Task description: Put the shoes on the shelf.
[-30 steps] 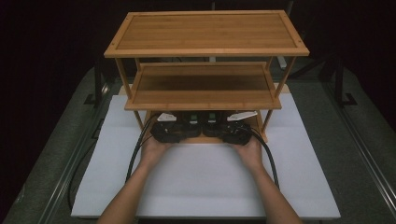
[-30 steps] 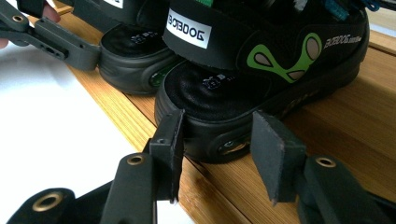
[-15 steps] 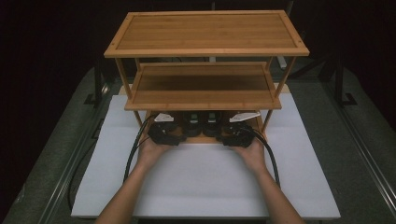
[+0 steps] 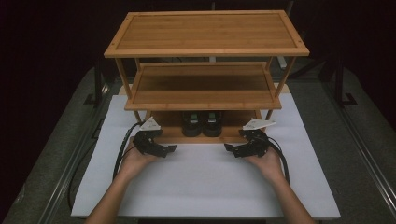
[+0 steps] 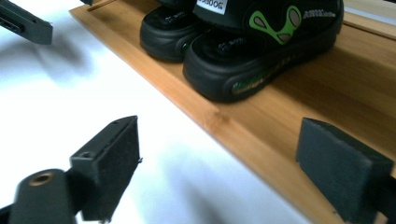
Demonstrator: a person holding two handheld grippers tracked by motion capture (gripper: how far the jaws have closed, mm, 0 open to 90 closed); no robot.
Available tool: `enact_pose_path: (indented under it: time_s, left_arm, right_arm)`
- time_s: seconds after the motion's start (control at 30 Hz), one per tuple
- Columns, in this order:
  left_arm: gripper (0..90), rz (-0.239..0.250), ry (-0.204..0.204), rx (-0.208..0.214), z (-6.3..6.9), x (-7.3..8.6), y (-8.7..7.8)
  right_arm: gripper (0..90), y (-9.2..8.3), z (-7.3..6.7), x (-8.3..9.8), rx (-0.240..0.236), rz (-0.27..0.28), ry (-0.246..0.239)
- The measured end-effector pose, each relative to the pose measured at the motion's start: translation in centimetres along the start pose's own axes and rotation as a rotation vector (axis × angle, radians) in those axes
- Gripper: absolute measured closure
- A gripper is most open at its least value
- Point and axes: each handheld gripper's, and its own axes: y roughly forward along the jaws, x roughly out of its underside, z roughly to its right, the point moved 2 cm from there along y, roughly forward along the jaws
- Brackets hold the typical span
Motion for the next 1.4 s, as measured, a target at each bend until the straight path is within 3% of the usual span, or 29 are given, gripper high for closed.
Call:
enact_pose_path:
  time_s: [0.17, 0.23, 0.43, 0.57, 0.83, 1.0, 1.07, 1.4]
  left_arm:
    - [0.0, 0.001, 0.018, -0.011, 0.7, 1.4, -1.8]
    - [0.0, 0.015, 0.014, -0.014, 1.0, 2.0, -2.5]
    - [0.0, 0.009, 0.018, -0.026, 2.0, 4.4, -4.5]
    - [0.0, -0.008, 0.004, -0.032, 2.5, 6.1, -5.8]
    - [0.0, -0.070, -0.001, -0.067, 3.1, 9.2, -7.7]
    - [0.0, -0.112, -0.002, -0.080, 3.4, 10.9, -7.9]
    - [0.0, -0.087, -0.010, -0.079, 3.4, 11.3, -8.0]
    - [0.0, -0.086, -0.009, -0.082, 3.5, 11.3, -8.0]
  right_arm:
    - [7.7, -1.8, -0.5, 1.4, 0.061, -0.014, -0.005]
    - [2.1, -2.5, -0.5, 2.3, 0.066, -0.018, 0.008]
    - [1.8, -5.0, -0.1, 4.7, 0.094, -0.013, 0.027]
    - [1.8, -6.7, 0.2, 6.4, 0.141, -0.013, 0.042]
    - [1.8, -9.2, 0.1, 10.3, 0.231, -0.093, 0.076]
    - [1.8, -9.8, 0.0, 11.5, 0.264, -0.146, 0.084]
    - [1.8, -9.8, 0.1, 11.5, 0.263, -0.154, 0.094]
    - [1.8, -9.7, 0.1, 11.6, 0.262, -0.156, 0.093]
